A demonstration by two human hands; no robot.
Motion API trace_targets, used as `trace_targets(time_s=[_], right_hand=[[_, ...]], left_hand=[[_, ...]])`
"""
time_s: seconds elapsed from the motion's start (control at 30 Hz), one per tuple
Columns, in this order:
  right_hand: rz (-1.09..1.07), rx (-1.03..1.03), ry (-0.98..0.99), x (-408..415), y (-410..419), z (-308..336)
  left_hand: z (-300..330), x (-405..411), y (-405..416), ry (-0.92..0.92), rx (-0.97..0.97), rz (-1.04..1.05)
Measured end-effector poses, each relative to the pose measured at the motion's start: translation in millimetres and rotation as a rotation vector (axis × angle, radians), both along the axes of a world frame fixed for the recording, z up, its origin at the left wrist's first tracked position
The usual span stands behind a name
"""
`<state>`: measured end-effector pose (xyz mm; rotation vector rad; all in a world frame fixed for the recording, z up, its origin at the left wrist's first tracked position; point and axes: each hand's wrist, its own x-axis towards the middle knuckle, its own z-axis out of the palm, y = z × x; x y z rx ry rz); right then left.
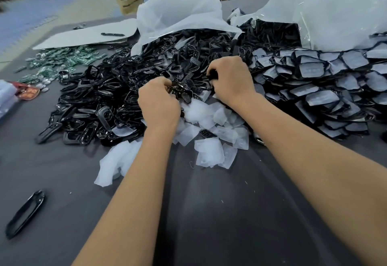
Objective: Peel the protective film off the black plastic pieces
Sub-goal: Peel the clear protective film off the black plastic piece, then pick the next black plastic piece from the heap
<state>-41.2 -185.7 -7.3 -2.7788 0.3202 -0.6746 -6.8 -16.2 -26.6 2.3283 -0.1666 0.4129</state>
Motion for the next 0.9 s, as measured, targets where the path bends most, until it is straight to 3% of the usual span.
trace_targets(time_s=[0.1, 0.33, 0.43, 0.57, 0.73, 0.9], right_hand=[[-0.024, 0.079, -0.090, -1, -2, 0], [-0.014, 0.271, -0.007, -5, 9, -10], [0.096, 0.473, -0.084, -17, 17, -12], [0.208, 0.748, -0.121, -38, 37, -17], [0.339, 1.015, -0.006, -56, 46, -29], [0.368, 1.145, -0.120, -65, 48, -35]], left_hand=[[2, 3, 10, -0.035, -0.073, 0.051], [2, 7, 19, -0.052, -0.096, 0.093], [3, 12, 20, 0.081, -0.217, 0.029], [7, 6, 18, 0.197, -0.231, 0.012], [9, -5, 21, 0.144, -0.238, -0.033], [11, -24, 25, 0.114, -0.181, -0.060]])
